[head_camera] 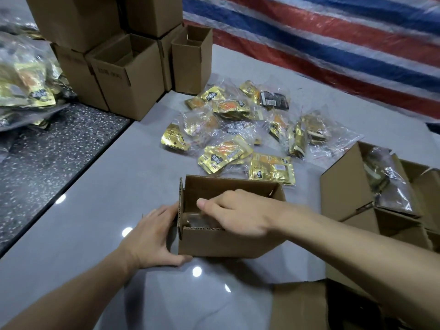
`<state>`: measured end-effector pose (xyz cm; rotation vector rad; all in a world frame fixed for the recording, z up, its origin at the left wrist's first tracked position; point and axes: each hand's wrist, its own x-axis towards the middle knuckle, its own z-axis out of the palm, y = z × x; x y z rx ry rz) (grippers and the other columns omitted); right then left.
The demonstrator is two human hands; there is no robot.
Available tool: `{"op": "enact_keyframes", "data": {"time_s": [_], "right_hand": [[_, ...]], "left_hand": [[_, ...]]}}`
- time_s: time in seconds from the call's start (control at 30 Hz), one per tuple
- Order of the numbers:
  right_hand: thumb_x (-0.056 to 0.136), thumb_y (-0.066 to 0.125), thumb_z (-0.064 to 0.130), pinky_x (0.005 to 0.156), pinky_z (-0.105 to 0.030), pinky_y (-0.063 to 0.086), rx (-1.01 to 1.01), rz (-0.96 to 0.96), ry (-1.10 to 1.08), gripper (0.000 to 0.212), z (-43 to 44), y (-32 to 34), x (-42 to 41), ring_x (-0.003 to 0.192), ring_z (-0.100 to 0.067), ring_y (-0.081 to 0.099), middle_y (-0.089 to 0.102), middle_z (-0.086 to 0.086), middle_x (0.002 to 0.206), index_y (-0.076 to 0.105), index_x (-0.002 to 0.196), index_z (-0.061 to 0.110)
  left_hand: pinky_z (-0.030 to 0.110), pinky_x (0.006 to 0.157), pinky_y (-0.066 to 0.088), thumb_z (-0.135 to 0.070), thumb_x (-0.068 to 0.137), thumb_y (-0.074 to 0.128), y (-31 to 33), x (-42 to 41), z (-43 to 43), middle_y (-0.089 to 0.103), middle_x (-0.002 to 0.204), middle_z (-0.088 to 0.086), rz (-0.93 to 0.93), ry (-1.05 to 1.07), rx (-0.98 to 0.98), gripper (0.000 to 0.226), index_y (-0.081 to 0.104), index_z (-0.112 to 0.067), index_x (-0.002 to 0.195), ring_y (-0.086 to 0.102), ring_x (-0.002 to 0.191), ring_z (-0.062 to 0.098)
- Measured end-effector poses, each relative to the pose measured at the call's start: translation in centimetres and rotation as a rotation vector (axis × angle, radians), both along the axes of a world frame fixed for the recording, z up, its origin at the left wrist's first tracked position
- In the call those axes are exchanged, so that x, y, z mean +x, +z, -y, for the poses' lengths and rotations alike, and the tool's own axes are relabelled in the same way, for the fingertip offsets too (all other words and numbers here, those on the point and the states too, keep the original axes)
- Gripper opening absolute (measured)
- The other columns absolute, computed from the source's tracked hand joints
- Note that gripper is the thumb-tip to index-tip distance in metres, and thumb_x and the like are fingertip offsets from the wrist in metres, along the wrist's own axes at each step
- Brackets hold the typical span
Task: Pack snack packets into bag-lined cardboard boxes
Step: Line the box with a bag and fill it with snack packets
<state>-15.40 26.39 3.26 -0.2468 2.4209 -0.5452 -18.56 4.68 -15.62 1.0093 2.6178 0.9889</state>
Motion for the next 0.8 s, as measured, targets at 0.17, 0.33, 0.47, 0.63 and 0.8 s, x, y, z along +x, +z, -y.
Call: {"op": "enact_keyframes", "data": {"time_s": [0.17, 0.33, 0.47, 0.63, 0.8], "right_hand": [[0.098, 0.038, 0.057, 0.065, -0.045, 0.055, -0.249, -0.624, -0.306, 0.063, -1.7, 1.0, -1.5, 0.058, -0.025, 0.064, 0.066, -0.010, 0.062, 0.066, 0.071, 0.007], [0.102, 0.049, 0.044, 0.061, -0.031, 0.049, -0.301, -0.625, -0.588, 0.042, -7.1, 0.9, -6.1, 0.061, -0.010, 0.065, 0.071, 0.001, 0.068, 0.070, 0.076, 0.017], [0.102, 0.056, 0.023, 0.062, -0.018, 0.045, -0.231, -0.266, -0.659, 0.022, -11.0, -3.8, -7.6, 0.085, -0.017, 0.060, 0.071, -0.014, 0.108, 0.071, 0.106, 0.008], [0.100, 0.057, 0.013, 0.103, -0.028, 0.039, 0.051, -0.225, -0.439, 0.033, -13.8, -9.2, -6.5, 0.130, -0.026, 0.052, 0.055, -0.008, 0.143, 0.062, 0.133, 0.014], [0.089, 0.064, 0.055, 0.104, -0.046, 0.047, 0.431, -0.212, -0.215, 0.081, -14.2, -9.0, -5.8, 0.131, -0.027, 0.048, 0.029, -0.001, 0.156, 0.018, 0.156, 0.045]], "left_hand": [[0.031, 0.097, 0.045, -0.077, 0.056, 0.075, 0.0, 0.0, 0.1, 0.054, 0.125, -0.019, 0.006, -0.007, -0.011, 0.092, 0.051, -0.038, 0.136, 0.052, 0.116, 0.005], [0.036, 0.099, 0.046, -0.076, 0.055, 0.075, 0.0, 0.0, 0.0, 0.054, 0.123, -0.019, 0.020, -0.007, -0.012, 0.091, 0.050, -0.041, 0.135, 0.052, 0.116, 0.007], [0.036, 0.100, 0.046, -0.079, 0.055, 0.074, -0.3, -0.2, 0.2, 0.053, 0.124, -0.022, 0.030, -0.013, -0.010, 0.091, 0.049, -0.043, 0.135, 0.050, 0.117, 0.005], [0.033, 0.101, 0.043, -0.077, 0.055, 0.074, -0.3, -0.1, 0.2, 0.053, 0.121, -0.025, 0.025, -0.017, -0.013, 0.090, 0.048, -0.043, 0.134, 0.050, 0.117, 0.003], [0.034, 0.102, 0.043, -0.076, 0.056, 0.074, -0.1, -0.1, -0.1, 0.054, 0.123, -0.023, 0.037, -0.034, -0.015, 0.090, 0.048, -0.041, 0.136, 0.050, 0.119, 0.004]]}}
